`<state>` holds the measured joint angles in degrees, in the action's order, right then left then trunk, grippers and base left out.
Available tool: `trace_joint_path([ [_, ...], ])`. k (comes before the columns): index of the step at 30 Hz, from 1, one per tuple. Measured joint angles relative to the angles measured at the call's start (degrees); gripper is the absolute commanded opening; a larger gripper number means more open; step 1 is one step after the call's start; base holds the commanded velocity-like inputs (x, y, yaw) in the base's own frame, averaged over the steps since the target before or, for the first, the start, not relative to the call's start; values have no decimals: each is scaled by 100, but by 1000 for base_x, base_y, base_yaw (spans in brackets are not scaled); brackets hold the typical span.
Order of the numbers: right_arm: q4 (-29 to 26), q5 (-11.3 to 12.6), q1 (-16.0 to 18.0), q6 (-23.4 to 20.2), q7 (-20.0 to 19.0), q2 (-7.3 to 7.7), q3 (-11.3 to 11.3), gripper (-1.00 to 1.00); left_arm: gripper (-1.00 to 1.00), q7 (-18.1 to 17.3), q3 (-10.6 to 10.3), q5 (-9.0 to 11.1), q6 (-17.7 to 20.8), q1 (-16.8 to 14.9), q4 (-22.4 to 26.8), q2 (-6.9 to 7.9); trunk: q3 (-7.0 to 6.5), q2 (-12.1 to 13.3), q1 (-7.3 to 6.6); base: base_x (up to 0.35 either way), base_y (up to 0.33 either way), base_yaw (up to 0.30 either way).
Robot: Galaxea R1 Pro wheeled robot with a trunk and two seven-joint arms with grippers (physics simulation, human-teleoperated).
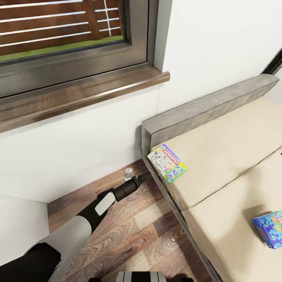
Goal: Put all the toys in the child's room - the three board games (two on the bed and one on the table), the two jigsaw puzzles on the table, and the tennis ball on the table - inside the toy box on the table in the child's room.
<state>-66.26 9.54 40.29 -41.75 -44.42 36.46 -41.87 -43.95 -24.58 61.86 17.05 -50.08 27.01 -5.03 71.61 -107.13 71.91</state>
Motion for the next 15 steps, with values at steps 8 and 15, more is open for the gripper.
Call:
trace_joint_path([
  [8, -26, 0, 0, -2, 0, -1, -12, 100, 100, 20, 4, 2, -1, -10, 0, 10, 0, 0, 0, 0, 0, -187],
  [15, -104, -1, -52, -2, -5, -6, -14, 100, 100, 47, 7, 3, -5, -49, -4, 20, 0, 0, 0, 0, 0, -59],
])
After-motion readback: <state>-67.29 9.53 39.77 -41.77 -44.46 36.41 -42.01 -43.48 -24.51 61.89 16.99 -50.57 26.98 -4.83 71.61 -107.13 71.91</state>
